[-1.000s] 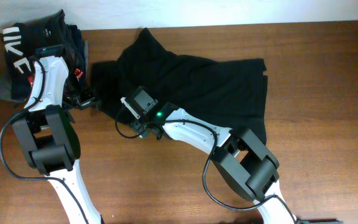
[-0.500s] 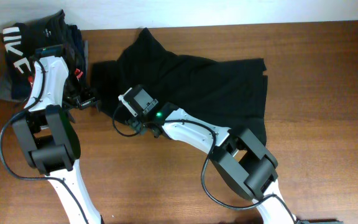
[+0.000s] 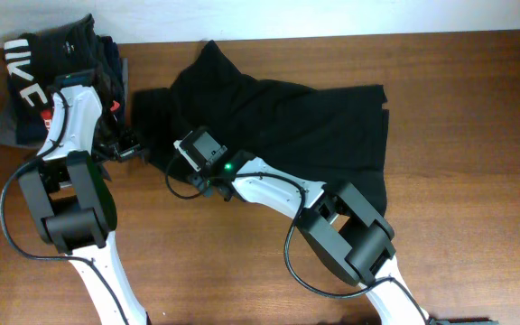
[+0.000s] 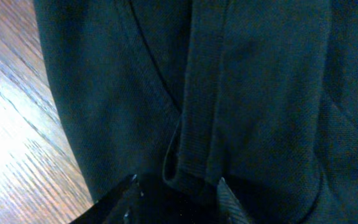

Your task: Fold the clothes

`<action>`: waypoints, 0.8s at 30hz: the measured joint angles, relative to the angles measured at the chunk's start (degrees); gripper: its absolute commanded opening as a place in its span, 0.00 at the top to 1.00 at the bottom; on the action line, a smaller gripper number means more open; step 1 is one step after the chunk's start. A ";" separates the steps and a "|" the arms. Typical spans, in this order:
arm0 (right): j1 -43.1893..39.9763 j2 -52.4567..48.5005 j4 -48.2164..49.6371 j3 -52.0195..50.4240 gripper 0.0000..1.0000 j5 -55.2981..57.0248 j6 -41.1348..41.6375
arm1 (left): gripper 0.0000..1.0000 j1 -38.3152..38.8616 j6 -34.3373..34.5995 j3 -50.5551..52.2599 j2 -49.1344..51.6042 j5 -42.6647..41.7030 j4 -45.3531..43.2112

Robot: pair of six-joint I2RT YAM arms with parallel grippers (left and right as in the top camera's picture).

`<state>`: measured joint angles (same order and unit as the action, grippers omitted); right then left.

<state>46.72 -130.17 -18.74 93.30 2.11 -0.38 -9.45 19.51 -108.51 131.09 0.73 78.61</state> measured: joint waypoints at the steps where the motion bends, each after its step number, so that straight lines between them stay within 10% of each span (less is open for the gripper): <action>1: -0.09 0.00 -0.52 0.63 0.57 0.02 0.11 | 0.15 0.00 0.00 0.28 0.00 0.00 -0.17; 10: -1.81 -0.02 -3.56 4.96 0.67 -0.02 0.63 | 0.15 0.00 0.00 0.52 0.00 0.00 -0.59; 24: -2.78 -0.09 -5.29 4.96 0.50 -2.43 1.38 | 0.14 0.00 0.00 0.52 0.00 0.00 -1.51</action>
<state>43.94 -130.26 -24.03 98.26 -0.32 0.99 -9.45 19.51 -107.98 131.09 0.73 77.10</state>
